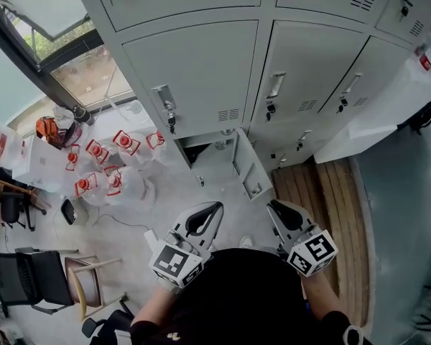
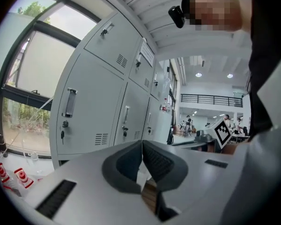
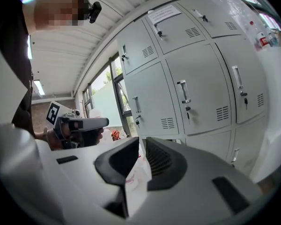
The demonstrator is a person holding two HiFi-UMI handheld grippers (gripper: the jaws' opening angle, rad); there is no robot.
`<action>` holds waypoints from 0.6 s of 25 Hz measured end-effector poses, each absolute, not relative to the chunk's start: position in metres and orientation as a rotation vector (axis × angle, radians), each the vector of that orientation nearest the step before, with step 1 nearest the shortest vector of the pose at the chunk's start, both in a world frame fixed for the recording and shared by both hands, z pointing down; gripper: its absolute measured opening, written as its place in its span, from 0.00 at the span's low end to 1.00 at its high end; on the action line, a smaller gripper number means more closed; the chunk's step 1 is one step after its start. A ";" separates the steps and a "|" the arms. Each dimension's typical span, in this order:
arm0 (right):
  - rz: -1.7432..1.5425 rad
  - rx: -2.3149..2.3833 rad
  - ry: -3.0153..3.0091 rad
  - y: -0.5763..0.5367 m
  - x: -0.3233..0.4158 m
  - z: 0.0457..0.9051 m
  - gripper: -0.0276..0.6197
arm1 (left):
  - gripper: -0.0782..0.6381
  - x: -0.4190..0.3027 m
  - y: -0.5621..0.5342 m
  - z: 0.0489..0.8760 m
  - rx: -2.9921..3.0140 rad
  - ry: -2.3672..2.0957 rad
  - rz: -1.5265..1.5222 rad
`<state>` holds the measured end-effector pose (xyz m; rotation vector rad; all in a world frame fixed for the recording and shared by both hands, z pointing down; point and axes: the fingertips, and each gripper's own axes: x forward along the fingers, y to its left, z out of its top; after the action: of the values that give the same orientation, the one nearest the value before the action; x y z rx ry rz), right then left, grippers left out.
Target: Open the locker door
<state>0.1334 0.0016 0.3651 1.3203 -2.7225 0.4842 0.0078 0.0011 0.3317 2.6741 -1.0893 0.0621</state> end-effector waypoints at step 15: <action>0.382 1.310 -2.734 0.004 0.112 0.343 0.13 | 0.14 0.000 0.002 0.316 2.688 -1.086 0.008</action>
<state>0.1119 0.0045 0.3435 1.3100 -2.7337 0.3818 0.0000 0.0025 0.3160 2.6883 -1.0862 0.0082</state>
